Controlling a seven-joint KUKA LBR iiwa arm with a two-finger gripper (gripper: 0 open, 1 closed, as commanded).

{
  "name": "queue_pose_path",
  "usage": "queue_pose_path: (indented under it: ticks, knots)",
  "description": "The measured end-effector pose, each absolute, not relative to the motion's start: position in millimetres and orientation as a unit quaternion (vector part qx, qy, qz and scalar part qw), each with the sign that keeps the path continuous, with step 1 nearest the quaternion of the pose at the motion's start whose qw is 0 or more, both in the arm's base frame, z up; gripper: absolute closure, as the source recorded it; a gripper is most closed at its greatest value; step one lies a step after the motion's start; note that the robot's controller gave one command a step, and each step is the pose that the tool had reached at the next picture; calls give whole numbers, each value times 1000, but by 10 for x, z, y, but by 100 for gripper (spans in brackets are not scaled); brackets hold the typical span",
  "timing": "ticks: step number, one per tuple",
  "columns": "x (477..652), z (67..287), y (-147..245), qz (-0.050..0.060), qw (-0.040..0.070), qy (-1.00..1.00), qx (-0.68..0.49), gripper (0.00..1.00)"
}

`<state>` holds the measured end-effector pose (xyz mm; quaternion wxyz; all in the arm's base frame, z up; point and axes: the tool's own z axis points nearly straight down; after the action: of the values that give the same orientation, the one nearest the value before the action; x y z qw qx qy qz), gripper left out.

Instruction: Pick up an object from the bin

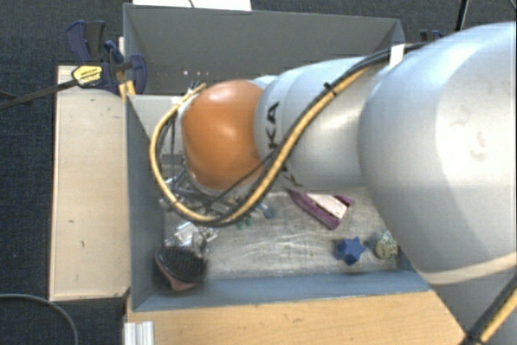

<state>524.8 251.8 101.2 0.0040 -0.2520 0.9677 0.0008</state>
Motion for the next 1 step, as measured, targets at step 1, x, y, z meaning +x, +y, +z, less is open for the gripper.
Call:
queue_pose_path:
  ticks: [1]
  knots:
    - [5270,726,2491,-4,2,909,-416,0]
